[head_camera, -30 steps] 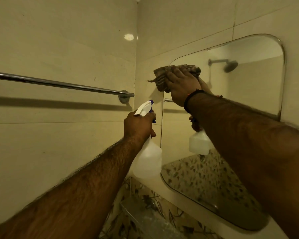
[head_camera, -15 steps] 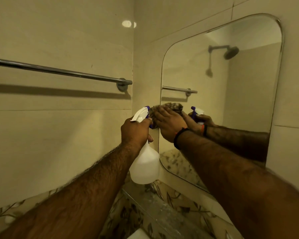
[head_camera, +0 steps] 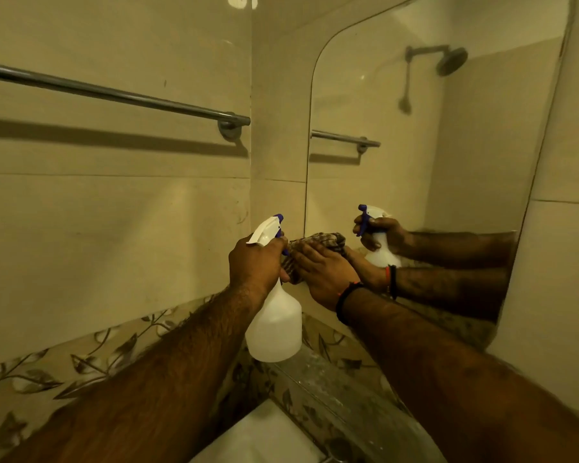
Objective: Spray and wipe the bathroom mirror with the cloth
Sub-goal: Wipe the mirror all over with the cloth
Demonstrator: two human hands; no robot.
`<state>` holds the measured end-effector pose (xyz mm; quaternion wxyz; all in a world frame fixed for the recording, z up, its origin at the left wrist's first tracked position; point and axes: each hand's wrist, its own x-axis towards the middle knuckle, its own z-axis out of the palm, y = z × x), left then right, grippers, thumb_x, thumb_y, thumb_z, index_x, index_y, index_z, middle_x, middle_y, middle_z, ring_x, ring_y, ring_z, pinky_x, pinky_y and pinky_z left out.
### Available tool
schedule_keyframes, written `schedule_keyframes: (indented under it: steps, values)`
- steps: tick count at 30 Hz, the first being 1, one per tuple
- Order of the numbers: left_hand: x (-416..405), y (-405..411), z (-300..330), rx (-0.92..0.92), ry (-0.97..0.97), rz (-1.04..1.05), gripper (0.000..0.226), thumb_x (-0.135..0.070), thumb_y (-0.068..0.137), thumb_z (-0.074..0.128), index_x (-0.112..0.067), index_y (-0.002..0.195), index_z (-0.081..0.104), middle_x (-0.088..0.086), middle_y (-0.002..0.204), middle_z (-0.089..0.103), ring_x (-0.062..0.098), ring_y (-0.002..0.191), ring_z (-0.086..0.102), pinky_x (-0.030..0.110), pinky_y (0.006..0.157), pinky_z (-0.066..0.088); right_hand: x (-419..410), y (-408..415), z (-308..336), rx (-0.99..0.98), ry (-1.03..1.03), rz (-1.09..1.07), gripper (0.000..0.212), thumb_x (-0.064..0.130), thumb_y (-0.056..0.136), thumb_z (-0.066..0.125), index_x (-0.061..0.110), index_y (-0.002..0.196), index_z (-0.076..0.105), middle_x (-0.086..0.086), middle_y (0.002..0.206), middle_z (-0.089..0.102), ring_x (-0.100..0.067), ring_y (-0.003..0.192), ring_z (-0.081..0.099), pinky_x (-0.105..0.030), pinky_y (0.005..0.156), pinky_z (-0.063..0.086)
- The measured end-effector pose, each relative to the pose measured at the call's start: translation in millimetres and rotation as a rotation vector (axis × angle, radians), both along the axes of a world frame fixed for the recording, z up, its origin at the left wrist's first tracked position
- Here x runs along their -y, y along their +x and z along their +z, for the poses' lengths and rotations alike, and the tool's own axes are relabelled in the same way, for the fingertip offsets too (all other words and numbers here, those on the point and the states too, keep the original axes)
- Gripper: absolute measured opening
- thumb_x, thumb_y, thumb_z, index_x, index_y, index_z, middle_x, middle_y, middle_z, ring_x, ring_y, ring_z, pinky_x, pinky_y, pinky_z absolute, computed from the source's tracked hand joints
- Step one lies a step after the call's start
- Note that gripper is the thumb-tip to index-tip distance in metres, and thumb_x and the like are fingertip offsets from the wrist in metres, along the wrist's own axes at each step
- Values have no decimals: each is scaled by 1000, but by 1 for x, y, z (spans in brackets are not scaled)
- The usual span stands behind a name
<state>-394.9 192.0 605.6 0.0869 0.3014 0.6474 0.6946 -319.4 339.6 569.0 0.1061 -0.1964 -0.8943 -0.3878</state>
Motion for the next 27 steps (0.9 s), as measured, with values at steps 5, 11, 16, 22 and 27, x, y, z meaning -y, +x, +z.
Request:
schedule_keyframes:
  steps: [5, 11, 16, 22, 27]
  values:
    - [1, 2, -17, 39, -17, -7, 37, -29, 88, 72, -11, 119, 65, 19, 95, 74, 22, 50, 64, 28, 58, 55, -2, 7, -23, 47, -26, 11, 54, 25, 99, 29, 20, 151, 19, -4, 161, 12, -25, 148, 2, -44, 120, 5]
    - [5, 4, -33, 59, -46, -11, 25, -27, 88, 70, -14, 108, 62, 18, 89, 73, 21, 45, 61, 28, 59, 53, -3, 13, -49, 105, -35, -9, 54, 31, 99, 31, 18, 151, 21, -5, 161, 12, -25, 148, 3, -44, 120, 4]
    - [8, 7, -39, 73, -36, -33, 34, -27, 86, 71, -10, 115, 66, 16, 92, 75, 22, 46, 62, 40, 71, 62, -1, 23, -64, 139, -15, -15, 53, 32, 99, 36, 17, 149, 26, -5, 161, 12, -26, 148, 3, -44, 120, 3]
    - [12, 12, -43, 81, -32, -35, 37, -28, 87, 71, -12, 121, 64, 15, 93, 75, 22, 47, 63, 39, 72, 62, 4, 44, -72, 158, -39, 13, 52, 31, 100, 36, 17, 149, 28, -4, 161, 12, -25, 148, 2, -44, 120, 1]
    - [15, 23, -42, 84, -37, -45, 30, -26, 88, 70, -12, 114, 66, 17, 88, 74, 22, 44, 61, 38, 69, 61, 11, 66, -77, 163, -69, 18, 54, 32, 99, 38, 15, 149, 28, -5, 161, 12, -25, 148, 1, -42, 119, -3]
